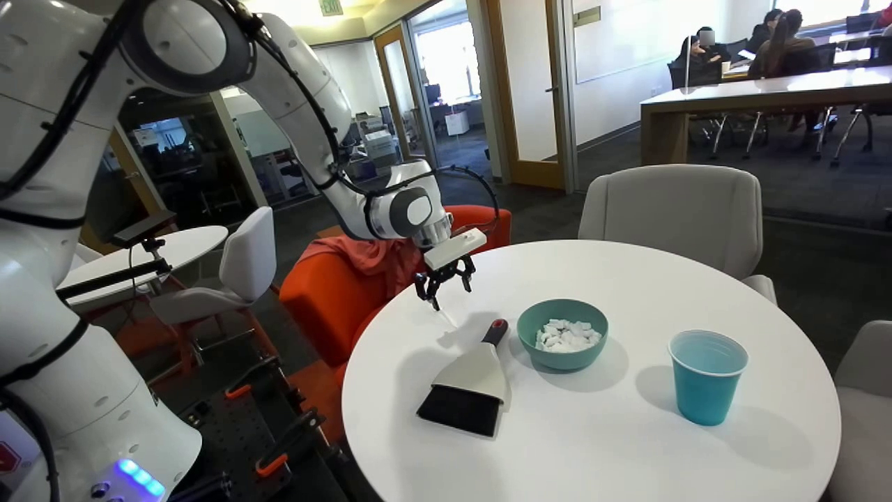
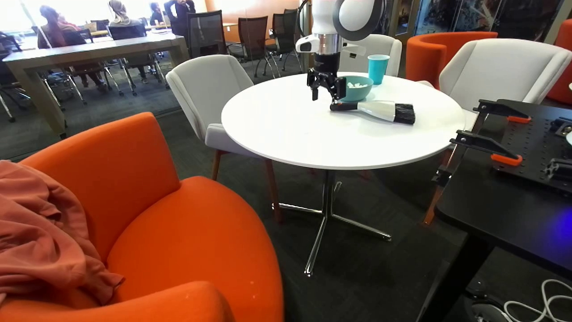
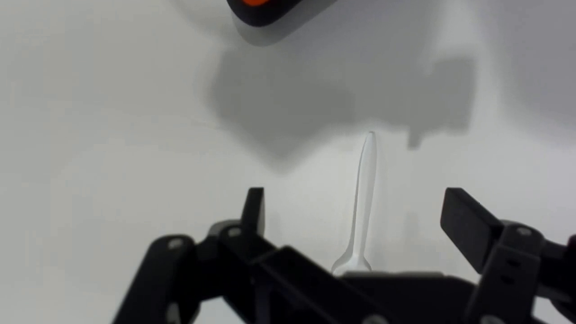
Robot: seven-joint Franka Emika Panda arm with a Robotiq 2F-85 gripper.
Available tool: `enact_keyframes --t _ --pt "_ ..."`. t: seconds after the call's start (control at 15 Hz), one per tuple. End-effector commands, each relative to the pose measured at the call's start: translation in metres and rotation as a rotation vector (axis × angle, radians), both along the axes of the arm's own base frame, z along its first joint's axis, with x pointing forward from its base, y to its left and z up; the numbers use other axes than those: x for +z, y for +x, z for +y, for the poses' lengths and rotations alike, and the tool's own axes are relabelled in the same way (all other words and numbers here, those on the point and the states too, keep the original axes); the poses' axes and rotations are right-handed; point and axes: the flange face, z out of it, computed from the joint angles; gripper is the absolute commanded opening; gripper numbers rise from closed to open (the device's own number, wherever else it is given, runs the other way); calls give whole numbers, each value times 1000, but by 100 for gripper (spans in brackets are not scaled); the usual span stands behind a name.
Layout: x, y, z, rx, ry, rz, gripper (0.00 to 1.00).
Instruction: Pour the contents of the cup into the bowl then use the spoon to mix them
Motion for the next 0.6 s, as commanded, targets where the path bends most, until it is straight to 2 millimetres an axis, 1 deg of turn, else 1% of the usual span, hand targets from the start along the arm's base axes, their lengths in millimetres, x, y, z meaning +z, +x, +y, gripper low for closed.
enact_keyframes --t 0.0,0.2,0.33,0.53 --pt "-14 -2 -2 24 118 3 100" --pt "-24 -5 0 -65 199 39 100" --pt "-26 -6 -1 -128 201 40 100" --pt "-26 -5 0 -177 181 37 100"
